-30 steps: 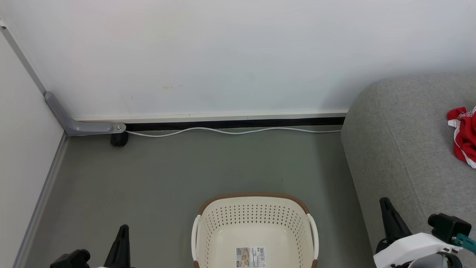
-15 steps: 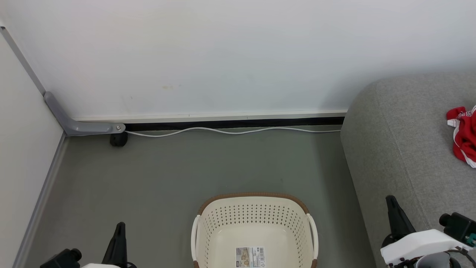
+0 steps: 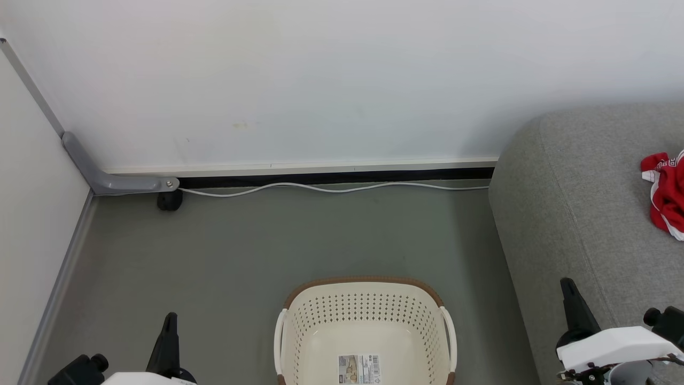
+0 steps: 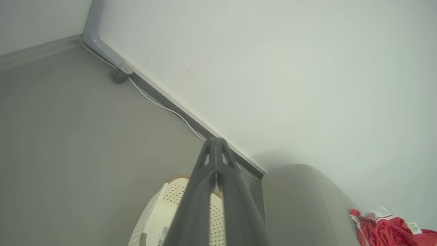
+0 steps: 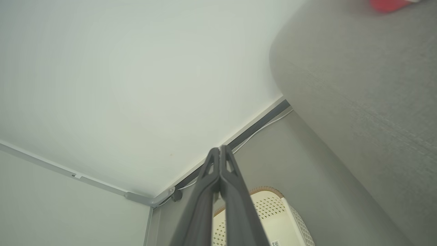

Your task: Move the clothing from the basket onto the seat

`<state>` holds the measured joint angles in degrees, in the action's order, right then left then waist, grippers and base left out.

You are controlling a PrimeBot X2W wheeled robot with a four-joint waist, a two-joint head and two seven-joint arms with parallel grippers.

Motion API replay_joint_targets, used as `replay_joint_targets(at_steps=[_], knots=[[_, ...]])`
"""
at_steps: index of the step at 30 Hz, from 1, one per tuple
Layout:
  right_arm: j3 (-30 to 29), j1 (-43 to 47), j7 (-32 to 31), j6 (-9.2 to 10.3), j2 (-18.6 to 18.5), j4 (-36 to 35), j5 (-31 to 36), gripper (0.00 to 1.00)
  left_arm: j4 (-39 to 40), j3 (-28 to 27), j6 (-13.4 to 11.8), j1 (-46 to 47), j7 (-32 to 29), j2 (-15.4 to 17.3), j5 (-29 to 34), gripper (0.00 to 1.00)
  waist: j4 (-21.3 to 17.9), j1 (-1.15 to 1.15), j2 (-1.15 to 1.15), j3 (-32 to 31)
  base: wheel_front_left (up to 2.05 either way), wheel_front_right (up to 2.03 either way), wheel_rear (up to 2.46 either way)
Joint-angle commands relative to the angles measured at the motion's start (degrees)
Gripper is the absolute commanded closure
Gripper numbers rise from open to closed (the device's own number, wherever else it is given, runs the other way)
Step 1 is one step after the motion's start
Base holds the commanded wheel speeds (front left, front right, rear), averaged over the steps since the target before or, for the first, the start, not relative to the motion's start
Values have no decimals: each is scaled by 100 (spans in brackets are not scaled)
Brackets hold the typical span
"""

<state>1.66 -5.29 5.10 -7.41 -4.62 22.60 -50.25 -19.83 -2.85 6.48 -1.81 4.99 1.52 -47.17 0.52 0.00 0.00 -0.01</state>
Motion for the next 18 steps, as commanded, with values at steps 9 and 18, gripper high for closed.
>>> replay_joint_targets(at_steps=[9, 18], knots=[[-106, -139, -165, -4, -18, -283, -633, 100, 227, -145, 38, 397, -154, 98, -684, 100, -7, 0, 0, 2, 0, 0, 0], [-216, -131, -318, -5, 11, -371, -1175, 100, 280, -179, 48, 458, -306, 103, -1267, 100, -14, 0, 0, 5, 0, 0, 0]])
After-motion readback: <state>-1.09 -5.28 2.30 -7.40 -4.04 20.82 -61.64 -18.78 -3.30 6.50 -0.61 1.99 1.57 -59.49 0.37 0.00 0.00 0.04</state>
